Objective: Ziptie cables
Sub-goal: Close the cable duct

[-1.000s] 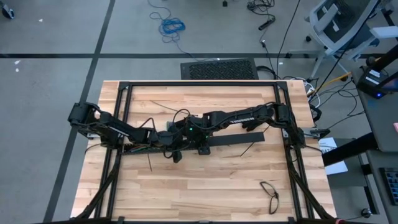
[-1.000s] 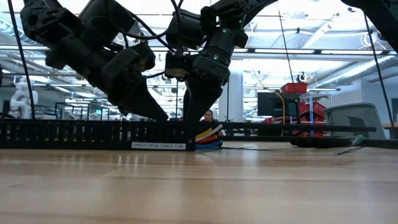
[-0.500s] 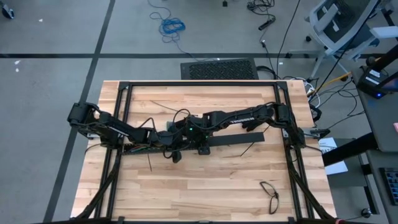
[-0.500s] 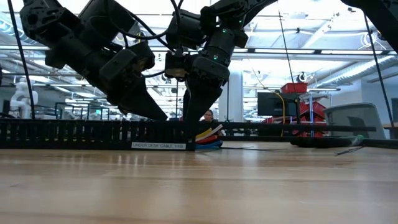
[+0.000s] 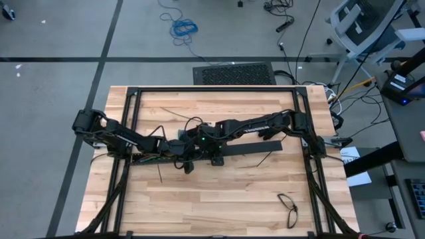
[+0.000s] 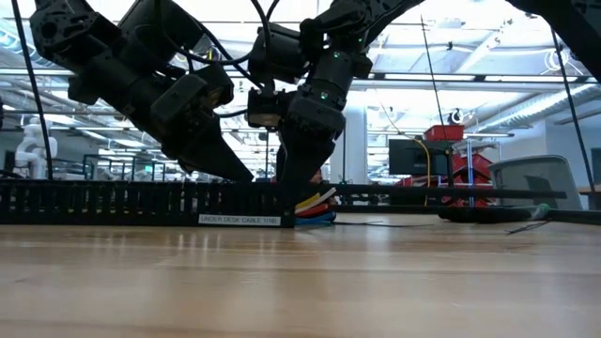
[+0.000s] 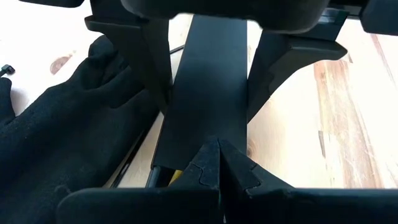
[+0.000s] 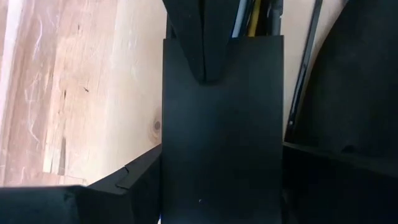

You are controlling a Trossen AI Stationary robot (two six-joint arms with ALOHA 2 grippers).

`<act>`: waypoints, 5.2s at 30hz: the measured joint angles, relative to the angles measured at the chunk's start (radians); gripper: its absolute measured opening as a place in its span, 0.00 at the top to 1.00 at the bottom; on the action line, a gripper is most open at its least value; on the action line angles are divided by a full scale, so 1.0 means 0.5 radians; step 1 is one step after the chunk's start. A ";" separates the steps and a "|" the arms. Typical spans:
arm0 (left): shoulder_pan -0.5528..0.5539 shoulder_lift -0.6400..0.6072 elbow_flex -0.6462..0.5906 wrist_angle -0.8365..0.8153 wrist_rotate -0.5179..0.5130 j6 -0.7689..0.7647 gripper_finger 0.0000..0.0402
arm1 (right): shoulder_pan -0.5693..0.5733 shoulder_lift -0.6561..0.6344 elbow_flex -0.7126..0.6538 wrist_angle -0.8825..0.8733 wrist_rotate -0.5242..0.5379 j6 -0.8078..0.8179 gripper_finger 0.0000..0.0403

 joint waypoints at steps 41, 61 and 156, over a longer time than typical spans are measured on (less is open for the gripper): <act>-0.002 0.000 0.002 0.014 -0.005 0.009 0.69 | 0.000 0.005 -0.003 0.012 0.018 -0.002 0.36; 0.002 -0.086 -0.005 -0.061 -0.016 0.011 0.52 | -0.001 0.006 -0.003 0.008 0.005 -0.002 0.36; 0.094 -0.096 0.054 -0.416 0.034 0.411 0.23 | 0.000 0.006 -0.003 0.024 0.008 -0.028 0.36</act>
